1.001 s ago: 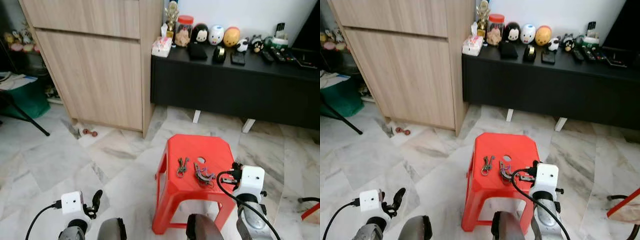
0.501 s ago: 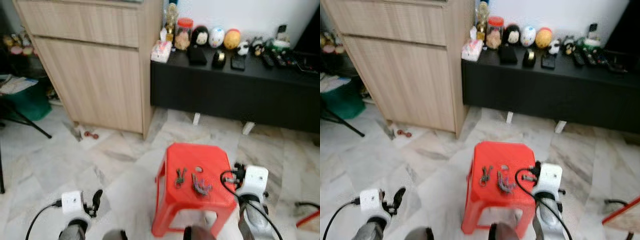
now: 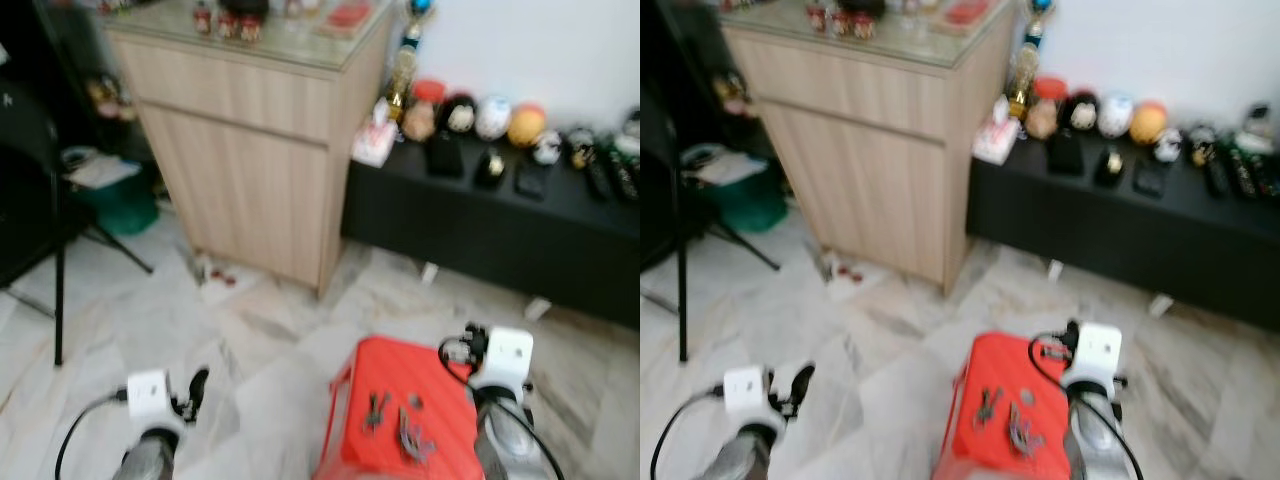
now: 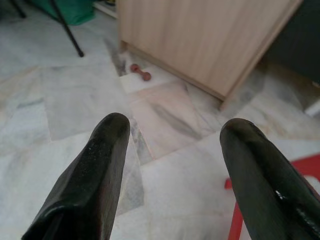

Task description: Hang keys on a hook

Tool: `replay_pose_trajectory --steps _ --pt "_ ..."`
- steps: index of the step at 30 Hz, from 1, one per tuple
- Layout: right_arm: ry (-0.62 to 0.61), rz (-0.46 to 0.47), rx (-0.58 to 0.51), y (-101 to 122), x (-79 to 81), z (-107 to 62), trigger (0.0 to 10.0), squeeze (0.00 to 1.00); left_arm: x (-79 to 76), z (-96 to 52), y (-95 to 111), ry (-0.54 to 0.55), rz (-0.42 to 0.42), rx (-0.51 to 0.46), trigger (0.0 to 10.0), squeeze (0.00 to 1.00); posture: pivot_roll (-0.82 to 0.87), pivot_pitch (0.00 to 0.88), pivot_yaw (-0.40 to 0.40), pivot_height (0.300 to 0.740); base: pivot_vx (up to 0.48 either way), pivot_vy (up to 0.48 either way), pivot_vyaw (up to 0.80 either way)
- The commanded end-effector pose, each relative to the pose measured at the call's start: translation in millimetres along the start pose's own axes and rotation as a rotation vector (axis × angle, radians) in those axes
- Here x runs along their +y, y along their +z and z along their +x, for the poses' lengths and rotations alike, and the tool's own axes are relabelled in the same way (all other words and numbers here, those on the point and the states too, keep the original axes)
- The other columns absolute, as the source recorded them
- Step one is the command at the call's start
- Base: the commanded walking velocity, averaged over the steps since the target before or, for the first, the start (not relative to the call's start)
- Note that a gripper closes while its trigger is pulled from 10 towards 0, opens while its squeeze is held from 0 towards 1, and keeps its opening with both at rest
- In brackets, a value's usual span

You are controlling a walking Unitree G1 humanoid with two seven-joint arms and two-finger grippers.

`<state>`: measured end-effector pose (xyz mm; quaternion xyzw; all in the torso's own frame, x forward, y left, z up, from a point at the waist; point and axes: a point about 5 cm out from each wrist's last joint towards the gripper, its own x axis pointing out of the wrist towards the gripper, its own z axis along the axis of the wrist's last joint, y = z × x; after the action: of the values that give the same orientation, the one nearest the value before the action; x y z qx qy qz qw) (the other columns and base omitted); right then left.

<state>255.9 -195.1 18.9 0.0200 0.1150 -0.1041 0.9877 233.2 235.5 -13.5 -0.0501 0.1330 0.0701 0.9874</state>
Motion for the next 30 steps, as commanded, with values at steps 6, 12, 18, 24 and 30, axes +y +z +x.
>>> replay_pose_trajectory --steps 6,12,18,24,30 --pt "-0.005 0.007 0.017 -3.8 -2.6 -0.1 10.0 0.0 -1.5 -4.5 -6.9 -0.003 -0.014 0.019 10.0 0.0 0.04 0.0 -0.097 0.74 0.0 0.0 0.0" --pt "-0.011 0.014 0.017 -3.2 -3.4 1.0 10.0 0.0 -2.0 -4.9 -7.4 -0.006 -0.014 0.021 10.0 0.0 0.04 0.0 -0.098 0.74 0.0 0.0 0.0" --pt "-0.011 0.022 0.017 -3.4 -2.7 1.4 10.0 0.0 -2.4 -4.4 -6.4 -0.013 -0.014 0.016 10.0 0.0 0.04 0.0 -0.099 0.74 -0.126 0.0 0.0" --pt "-0.016 0.026 0.018 -3.6 -3.0 1.4 10.0 0.0 -2.9 -3.6 -5.0 -0.019 -0.015 0.011 10.0 0.0 0.04 0.0 -0.098 0.74 -0.284 0.0 0.0" --pt "-0.02 0.033 0.018 -3.4 -3.2 1.1 10.0 0.0 -3.9 -3.4 -4.8 -0.021 -0.016 0.01 10.0 0.0 0.04 0.0 -0.097 0.74 -0.307 0.0 0.0"
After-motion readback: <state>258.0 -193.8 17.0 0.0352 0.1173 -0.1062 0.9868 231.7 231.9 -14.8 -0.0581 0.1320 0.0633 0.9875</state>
